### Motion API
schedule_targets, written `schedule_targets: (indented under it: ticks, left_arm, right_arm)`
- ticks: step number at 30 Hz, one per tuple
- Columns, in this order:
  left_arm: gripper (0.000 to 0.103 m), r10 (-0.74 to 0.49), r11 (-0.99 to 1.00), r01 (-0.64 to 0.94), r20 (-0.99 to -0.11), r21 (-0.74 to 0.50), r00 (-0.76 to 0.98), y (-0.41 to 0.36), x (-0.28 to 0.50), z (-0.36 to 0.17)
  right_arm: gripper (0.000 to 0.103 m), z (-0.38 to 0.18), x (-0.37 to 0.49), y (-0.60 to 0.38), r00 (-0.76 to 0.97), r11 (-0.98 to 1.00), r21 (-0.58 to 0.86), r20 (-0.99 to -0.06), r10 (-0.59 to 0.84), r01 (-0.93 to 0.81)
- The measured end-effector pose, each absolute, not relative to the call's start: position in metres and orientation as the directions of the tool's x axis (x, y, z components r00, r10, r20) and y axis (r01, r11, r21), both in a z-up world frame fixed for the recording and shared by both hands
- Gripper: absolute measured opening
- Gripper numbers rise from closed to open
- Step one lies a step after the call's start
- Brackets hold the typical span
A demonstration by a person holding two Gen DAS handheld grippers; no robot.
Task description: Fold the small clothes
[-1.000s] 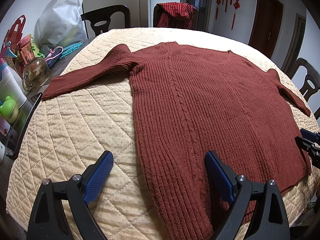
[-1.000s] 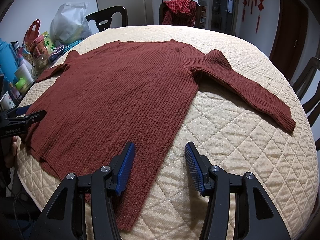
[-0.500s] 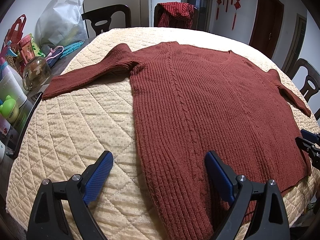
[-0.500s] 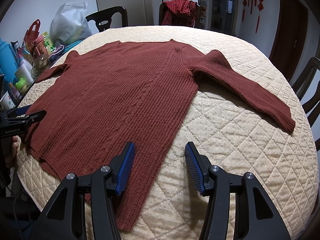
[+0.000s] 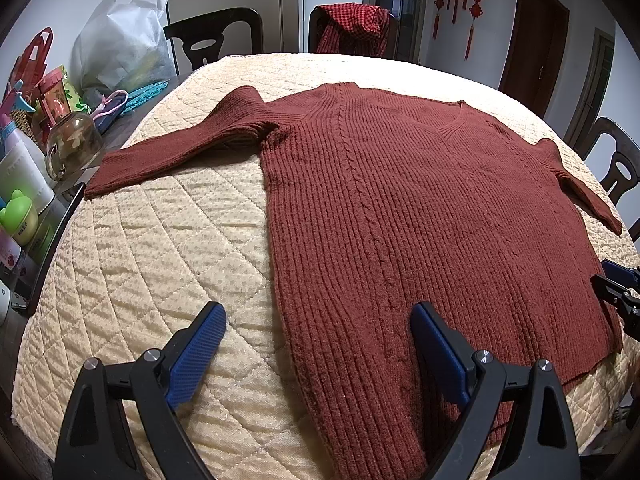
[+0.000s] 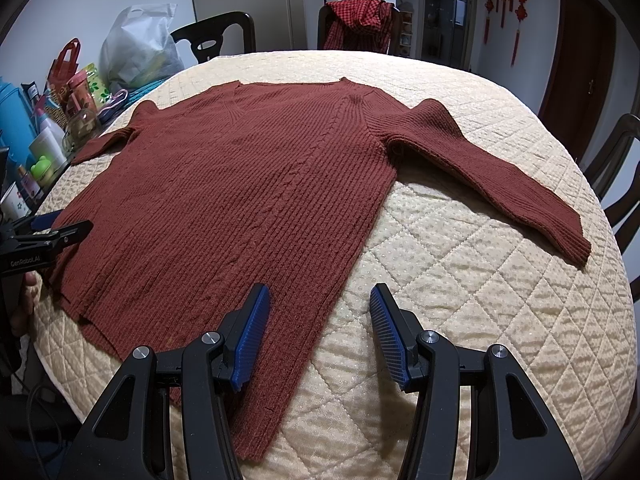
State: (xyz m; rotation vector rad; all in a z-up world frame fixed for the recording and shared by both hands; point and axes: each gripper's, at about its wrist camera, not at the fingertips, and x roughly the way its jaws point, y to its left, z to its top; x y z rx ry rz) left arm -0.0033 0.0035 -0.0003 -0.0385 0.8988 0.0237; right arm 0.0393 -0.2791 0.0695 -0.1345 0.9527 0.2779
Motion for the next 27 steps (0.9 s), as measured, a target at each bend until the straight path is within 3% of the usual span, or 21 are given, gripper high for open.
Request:
schedule_targets:
  ticks: [27]
  left_arm:
    - [0.096, 0.006, 0.999, -0.042, -0.785, -0.026, 0.619, 0.0063, -0.0053, -0.0043]
  right_arm:
    - [0.053, 0.067, 0.0387, -0.2737, 0.541, 0.955, 0.01, -0.823, 0.177, -0.297]
